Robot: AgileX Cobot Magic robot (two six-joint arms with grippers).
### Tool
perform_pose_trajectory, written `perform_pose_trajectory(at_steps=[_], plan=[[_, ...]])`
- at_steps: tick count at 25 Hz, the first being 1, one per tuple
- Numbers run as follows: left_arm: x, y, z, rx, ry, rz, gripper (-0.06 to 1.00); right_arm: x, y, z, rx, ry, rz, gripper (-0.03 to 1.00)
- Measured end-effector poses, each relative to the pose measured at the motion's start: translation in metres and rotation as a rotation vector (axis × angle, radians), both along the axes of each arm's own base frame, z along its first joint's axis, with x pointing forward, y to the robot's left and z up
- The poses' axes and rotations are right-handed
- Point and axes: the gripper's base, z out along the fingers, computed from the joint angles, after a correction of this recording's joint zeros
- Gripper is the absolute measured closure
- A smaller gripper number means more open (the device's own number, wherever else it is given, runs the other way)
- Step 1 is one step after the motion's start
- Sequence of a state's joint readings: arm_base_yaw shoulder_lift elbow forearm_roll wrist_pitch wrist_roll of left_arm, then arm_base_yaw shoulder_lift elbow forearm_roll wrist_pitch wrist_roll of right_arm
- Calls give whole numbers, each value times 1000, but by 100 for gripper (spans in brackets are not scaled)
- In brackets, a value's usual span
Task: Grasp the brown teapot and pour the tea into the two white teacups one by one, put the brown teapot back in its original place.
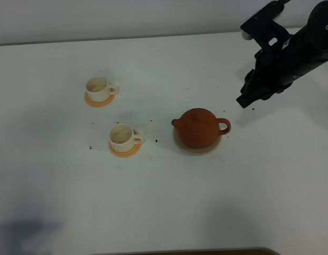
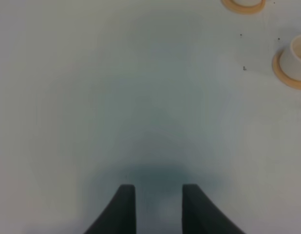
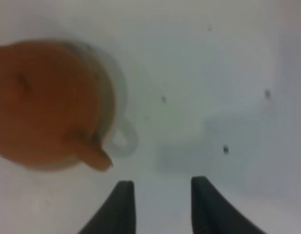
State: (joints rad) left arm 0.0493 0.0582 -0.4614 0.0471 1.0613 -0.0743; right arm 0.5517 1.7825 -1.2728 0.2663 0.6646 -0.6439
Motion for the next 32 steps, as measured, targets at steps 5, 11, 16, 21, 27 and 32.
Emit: perform_pose_trajectory(at_steps=[5,11,16,21,27,32], plan=[[0,0,0,0,0,0,67,7,6,12,-29,-103,164,60],[0,0,0,0,0,0,67,9,12,15,-97,-192,357,58],[0,0,0,1,0,0,67,4,32,2,-205,-214,550,58],[0,0,0,1,0,0,67,11,50,-6,-292,-212,649,58],[0,0,0,1,0,0,67,16,65,-12,-367,22,690,60],[0,0,0,1,0,0,67,28,81,-16,-361,85,664,61]])
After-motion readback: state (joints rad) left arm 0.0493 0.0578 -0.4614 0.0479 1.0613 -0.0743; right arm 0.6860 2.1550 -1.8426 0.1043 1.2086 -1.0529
